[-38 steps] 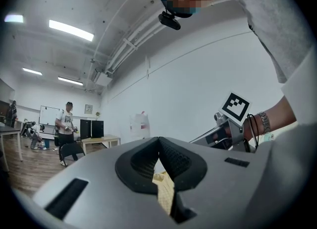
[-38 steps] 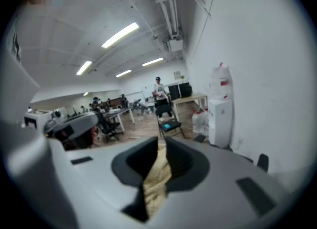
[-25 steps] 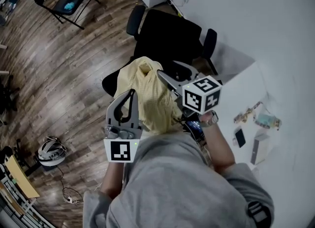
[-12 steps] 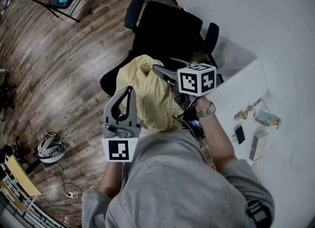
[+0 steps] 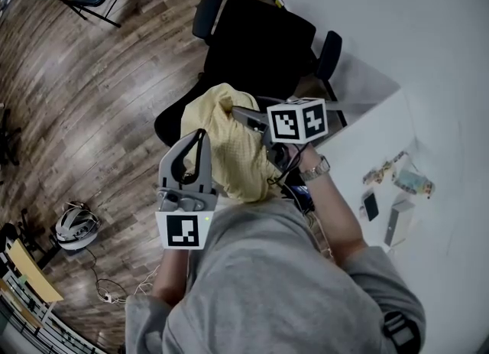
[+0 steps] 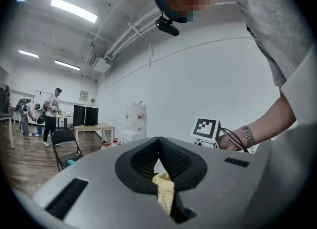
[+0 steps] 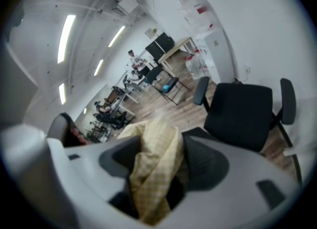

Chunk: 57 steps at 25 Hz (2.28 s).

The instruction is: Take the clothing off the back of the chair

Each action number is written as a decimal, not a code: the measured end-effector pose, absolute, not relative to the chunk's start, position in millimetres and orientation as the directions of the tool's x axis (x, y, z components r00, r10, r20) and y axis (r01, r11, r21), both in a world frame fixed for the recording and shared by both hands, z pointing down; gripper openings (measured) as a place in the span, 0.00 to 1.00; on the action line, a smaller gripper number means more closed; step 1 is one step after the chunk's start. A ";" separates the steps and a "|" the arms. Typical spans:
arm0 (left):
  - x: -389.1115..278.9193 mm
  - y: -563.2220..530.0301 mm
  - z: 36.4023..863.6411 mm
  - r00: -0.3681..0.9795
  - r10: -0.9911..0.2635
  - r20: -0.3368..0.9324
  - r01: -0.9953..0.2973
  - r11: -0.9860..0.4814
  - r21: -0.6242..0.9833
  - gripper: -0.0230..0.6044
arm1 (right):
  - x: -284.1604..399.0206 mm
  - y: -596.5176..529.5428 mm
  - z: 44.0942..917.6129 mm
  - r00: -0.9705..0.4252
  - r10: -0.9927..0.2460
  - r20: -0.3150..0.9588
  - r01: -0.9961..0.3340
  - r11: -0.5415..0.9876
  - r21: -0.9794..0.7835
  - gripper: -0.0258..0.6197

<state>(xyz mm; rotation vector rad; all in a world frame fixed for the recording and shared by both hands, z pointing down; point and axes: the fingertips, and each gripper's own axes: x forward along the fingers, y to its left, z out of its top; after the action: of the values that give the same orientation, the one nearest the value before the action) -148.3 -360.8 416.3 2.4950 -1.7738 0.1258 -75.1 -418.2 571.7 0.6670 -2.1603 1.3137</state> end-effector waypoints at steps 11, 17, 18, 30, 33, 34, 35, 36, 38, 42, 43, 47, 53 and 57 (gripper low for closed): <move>-147.3 -358.6 418.2 0.320 -0.941 0.111 -0.948 -0.318 0.033 0.09 | -79.3 -407.1 582.5 -0.754 -0.066 0.653 -0.627 0.368 -0.687 0.42; -142.1 -353.7 415.9 0.320 -0.942 0.101 -0.947 -0.319 0.022 0.09 | -79.7 -405.2 575.9 -0.723 -0.094 0.684 -0.644 0.449 -0.620 0.24; -141.1 -352.8 415.6 0.323 -0.941 0.101 -0.946 -0.323 0.016 0.09 | -80.1 -405.4 575.1 -0.719 -0.098 0.688 -0.646 0.460 -0.609 0.23; -137.8 -340.9 410.2 0.298 -0.950 0.089 -0.954 -0.299 0.008 0.09 | -77.8 -411.5 557.7 -0.689 -0.213 0.692 -0.664 0.568 -0.486 0.18; -133.7 -335.1 408.2 0.292 -0.952 0.086 -0.956 -0.293 0.002 0.09 | -72.1 -411.1 554.0 -0.685 -0.243 0.687 -0.671 0.579 -0.463 0.18; -132.3 -332.6 408.0 0.291 -0.952 0.089 -0.956 -0.293 -0.004 0.09 | -70.3 -411.1 552.7 -0.684 -0.251 0.685 -0.672 0.583 -0.457 0.18; -131.1 -330.3 407.8 0.289 -0.953 0.090 -0.957 -0.291 -0.008 0.09 | -68.9 -411.1 551.3 -0.685 -0.259 0.681 -0.672 0.586 -0.452 0.18; -130.0 -328.1 407.0 0.285 -0.954 0.088 -0.958 -0.287 -0.010 0.09 | -67.8 -411.2 549.9 -0.685 -0.267 0.678 -0.672 0.590 -0.447 0.18; -127.4 -323.6 404.9 0.277 -0.958 0.080 -0.961 -0.278 -0.009 0.09 | -64.4 -411.0 547.1 -0.684 -0.281 0.673 -0.672 0.601 -0.433 0.18; -121.3 -315.2 400.9 0.260 -0.963 0.073 -0.965 -0.262 -0.016 0.09 | -56.9 -410.7 540.3 -0.687 -0.300 0.661 -0.669 0.616 -0.415 0.18; -119.6 -313.4 400.3 0.258 -0.963 0.074 -0.965 -0.260 -0.024 0.09 | -55.3 -410.5 538.4 -0.689 -0.305 0.658 -0.667 0.622 -0.410 0.18; -110.7 -304.0 395.5 0.235 -0.970 0.062 -0.971 -0.237 -0.031 0.09 | -46.6 -407.6 533.2 -0.693 -0.321 0.646 -0.659 0.646 -0.386 0.18; -99.3 -287.9 391.0 0.190 -0.980 0.057 -0.978 -0.194 -0.071 0.09 | -34.4 -406.7 529.2 -0.709 -0.333 0.621 -0.647 0.657 -0.387 0.18; -100.8 -276.4 383.9 0.144 -0.989 0.037 -0.986 -0.146 -0.077 0.09 | -31.1 -405.7 527.4 -0.713 -0.338 0.615 -0.644 0.663 -0.383 0.18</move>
<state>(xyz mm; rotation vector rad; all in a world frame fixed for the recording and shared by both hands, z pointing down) -100.8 -276.4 383.9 2.4011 -2.0744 0.1246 -31.1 -405.7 527.4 0.7615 -2.3774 0.8153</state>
